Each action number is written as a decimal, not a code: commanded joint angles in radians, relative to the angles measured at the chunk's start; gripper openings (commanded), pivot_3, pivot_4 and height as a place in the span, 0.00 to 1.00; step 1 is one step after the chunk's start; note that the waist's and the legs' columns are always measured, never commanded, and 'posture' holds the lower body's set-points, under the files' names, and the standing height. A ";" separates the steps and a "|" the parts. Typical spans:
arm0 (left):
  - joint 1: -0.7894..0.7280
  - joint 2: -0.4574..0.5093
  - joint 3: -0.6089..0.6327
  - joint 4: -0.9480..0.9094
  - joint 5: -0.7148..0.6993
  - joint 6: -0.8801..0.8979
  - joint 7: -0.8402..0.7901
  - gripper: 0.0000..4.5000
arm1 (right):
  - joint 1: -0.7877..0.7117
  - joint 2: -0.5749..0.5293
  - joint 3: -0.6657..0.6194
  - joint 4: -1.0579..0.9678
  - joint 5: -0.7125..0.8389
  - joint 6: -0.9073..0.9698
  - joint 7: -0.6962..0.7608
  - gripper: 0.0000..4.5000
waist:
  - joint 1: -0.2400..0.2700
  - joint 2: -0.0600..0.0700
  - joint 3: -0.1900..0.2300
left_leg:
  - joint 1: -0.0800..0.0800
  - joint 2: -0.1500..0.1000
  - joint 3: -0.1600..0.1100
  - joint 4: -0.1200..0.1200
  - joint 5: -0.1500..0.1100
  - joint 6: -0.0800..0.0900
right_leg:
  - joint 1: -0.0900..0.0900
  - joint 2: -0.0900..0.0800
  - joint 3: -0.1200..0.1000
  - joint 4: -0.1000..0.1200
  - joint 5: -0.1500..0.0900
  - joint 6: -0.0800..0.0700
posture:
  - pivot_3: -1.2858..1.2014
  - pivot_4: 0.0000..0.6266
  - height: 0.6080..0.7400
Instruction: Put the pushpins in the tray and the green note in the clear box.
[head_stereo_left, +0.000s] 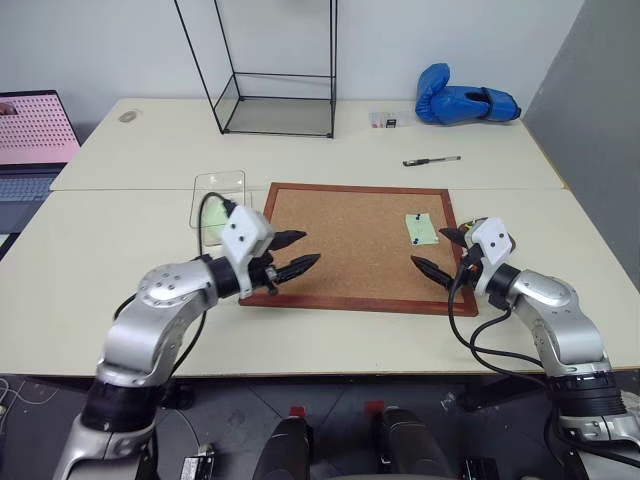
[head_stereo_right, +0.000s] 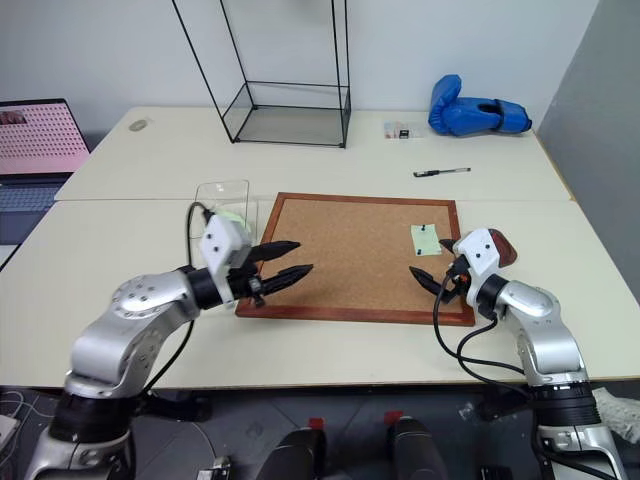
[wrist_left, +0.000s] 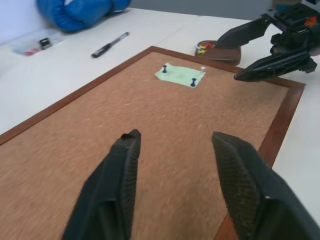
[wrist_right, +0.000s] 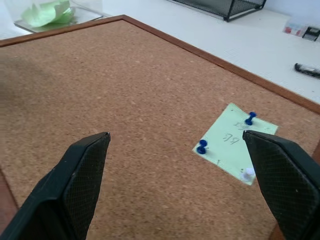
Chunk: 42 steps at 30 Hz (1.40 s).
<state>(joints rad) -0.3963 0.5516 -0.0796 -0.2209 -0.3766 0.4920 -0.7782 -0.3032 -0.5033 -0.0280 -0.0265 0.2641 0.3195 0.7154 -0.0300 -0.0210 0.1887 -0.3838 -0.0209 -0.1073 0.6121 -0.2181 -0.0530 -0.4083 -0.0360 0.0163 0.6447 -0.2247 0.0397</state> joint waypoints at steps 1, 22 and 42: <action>-0.068 -0.046 -0.092 0.101 0.069 -0.072 -0.034 0.34 | -0.013 0.004 -0.025 -0.058 0.034 0.049 -0.020 1.00 | -0.002 0.000 0.000 | 0.000 0.000 0.000 0.000 0.000 0.000 | 0.000 0.000 0.000 0.000 0.000 0.000 | 0.52 0.24 1.00; -0.194 -0.260 -0.209 0.624 0.229 -0.252 -0.116 0.01 | -0.280 0.064 -0.007 0.243 -0.025 0.079 -0.138 1.00 | -0.003 0.000 0.000 | 0.001 0.000 0.000 0.000 0.000 0.000 | 0.001 0.000 0.000 0.001 0.000 0.000 | 0.52 0.24 1.00; -0.157 -0.269 -0.172 0.558 0.231 -0.221 -0.096 0.00 | -0.593 0.151 0.000 0.975 -0.172 -0.278 -0.170 0.33 | -0.006 0.001 0.000 | 0.002 -0.001 0.000 0.000 0.000 0.000 | 0.001 0.000 0.001 0.001 0.001 0.000 | 0.52 0.24 1.00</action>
<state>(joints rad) -0.5655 0.2859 -0.2505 0.3486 -0.1541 0.2568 -0.8769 -0.8536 -0.3503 -0.0117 0.9321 0.0990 0.0812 0.5481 -0.0363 -0.0203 0.1882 -0.3821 -0.0216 -0.1073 0.6122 -0.2179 -0.0529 -0.4072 -0.0361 0.0170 0.6462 -0.2240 0.0398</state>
